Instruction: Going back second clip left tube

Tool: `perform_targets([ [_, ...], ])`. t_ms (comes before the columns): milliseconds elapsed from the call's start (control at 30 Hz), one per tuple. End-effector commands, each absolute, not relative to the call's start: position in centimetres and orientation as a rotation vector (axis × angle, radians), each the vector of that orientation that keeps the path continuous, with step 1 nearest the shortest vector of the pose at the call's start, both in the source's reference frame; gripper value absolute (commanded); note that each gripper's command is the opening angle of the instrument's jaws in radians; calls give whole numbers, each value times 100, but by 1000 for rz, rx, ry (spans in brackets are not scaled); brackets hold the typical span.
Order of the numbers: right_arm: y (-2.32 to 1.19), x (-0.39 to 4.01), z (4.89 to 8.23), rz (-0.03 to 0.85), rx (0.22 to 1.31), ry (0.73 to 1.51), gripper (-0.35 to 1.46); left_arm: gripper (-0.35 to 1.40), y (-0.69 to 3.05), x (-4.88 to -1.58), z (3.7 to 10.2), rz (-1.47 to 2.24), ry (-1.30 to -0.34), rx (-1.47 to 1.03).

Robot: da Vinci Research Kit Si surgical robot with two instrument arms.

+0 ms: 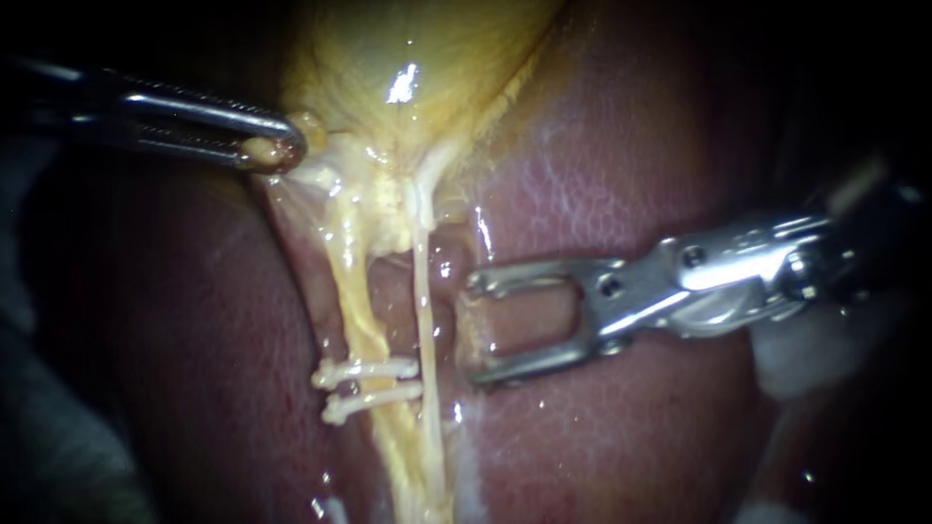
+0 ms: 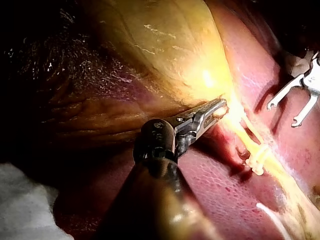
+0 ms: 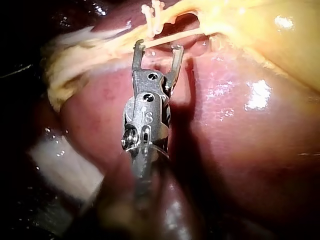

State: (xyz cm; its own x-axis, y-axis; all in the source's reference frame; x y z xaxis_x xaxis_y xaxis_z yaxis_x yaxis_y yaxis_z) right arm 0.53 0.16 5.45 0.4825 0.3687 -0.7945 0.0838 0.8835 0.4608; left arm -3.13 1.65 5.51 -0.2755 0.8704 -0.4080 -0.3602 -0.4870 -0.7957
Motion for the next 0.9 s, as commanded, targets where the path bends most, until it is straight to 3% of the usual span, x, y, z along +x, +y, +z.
perform_targets([
  [33, 19, 44, 540, 182, 467, 1059, 50, -35, 165, -313, 551, 1869, -734, -1098],
  [300, 38, 12, 526, 198, 398, 1042, 50, -35, 164, -314, 552, 1869, -732, -1099],
  [900, 34, 11, 520, 175, 427, 1052, 50, -35, 143, -347, 634, 1880, -742, -1083],
])
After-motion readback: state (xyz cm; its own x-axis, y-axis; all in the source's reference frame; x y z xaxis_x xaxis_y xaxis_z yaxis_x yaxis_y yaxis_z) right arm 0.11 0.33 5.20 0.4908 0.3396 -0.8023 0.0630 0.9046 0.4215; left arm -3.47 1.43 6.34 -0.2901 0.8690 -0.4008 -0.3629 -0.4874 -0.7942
